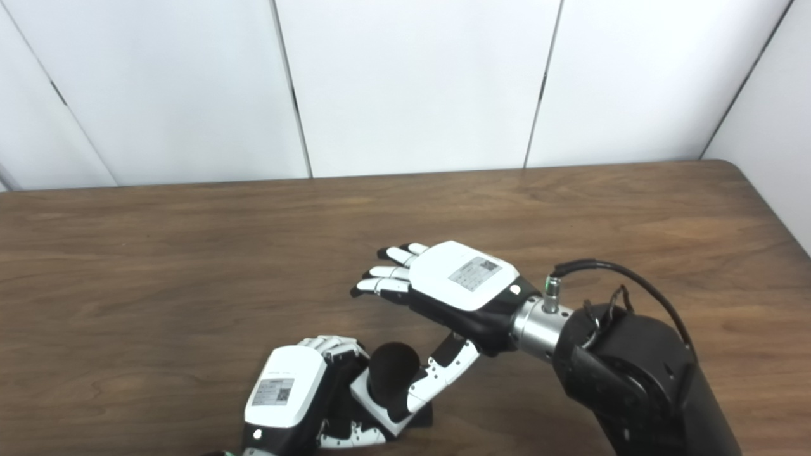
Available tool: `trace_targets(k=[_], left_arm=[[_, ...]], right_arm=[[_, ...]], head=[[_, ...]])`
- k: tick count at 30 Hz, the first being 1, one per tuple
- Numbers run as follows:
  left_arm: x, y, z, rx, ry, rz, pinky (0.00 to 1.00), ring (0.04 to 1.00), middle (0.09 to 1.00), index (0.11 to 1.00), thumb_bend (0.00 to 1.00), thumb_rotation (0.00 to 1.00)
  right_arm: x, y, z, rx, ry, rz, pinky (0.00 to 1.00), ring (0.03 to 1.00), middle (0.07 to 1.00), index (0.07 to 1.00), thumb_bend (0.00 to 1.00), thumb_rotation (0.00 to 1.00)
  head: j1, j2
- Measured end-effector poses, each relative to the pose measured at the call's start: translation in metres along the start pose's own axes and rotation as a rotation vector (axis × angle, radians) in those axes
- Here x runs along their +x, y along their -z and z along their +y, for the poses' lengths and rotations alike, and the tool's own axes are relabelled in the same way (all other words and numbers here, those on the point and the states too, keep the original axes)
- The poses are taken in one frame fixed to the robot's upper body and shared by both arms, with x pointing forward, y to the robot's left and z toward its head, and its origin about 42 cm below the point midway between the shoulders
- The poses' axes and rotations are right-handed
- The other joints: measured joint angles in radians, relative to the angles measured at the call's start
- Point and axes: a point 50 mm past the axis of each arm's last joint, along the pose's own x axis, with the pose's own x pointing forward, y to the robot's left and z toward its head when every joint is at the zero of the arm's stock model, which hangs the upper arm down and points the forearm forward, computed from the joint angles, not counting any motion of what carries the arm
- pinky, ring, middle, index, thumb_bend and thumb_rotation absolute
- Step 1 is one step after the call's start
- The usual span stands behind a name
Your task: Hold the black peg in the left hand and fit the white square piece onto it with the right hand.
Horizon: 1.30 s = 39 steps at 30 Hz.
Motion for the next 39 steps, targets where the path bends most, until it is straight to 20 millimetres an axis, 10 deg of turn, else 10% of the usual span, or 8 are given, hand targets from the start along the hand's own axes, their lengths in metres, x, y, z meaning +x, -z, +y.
trace_targets(k=[9, 20, 24, 30, 39], left_arm=[[-0.007, 0.016, 0.029, -0.252, 0.098, 0.006, 0.74, 0.862, 0.917, 0.991, 1.00, 0.69], [-0.017, 0.039, 0.058, -0.327, 0.136, 0.030, 0.65, 0.831, 0.946, 1.000, 1.00, 0.61], [-0.029, 0.052, 0.064, -0.478, 0.052, 0.080, 0.88, 0.950, 0.982, 1.000, 1.00, 0.59], [-0.046, 0.072, 0.075, -0.671, -0.158, 0.067, 0.90, 0.957, 0.988, 1.000, 0.74, 0.87], [-0.061, 0.111, 0.071, -0.846, -0.409, 0.136, 0.92, 0.926, 0.936, 0.945, 0.69, 0.97]], right_arm=[[-0.004, 0.004, 0.001, 0.013, 0.027, 0.023, 1.00, 1.000, 0.906, 0.871, 0.87, 0.80], [-0.005, 0.008, 0.002, 0.052, 0.049, 0.040, 1.00, 1.000, 0.918, 0.886, 0.86, 0.87], [-0.013, 0.019, 0.005, 0.223, 0.138, 0.100, 1.00, 0.987, 0.936, 0.907, 0.78, 0.92], [-0.036, 0.037, 0.054, 0.606, 0.298, 0.240, 0.93, 0.983, 0.996, 0.984, 0.56, 1.00], [-0.075, 0.055, 0.104, 0.991, 0.592, 0.401, 1.00, 0.985, 0.965, 0.969, 0.46, 1.00]], head=[[0.015, -0.003], [0.014, -0.008], [0.014, -0.008], [-0.003, -0.011], [-0.020, -0.006]])
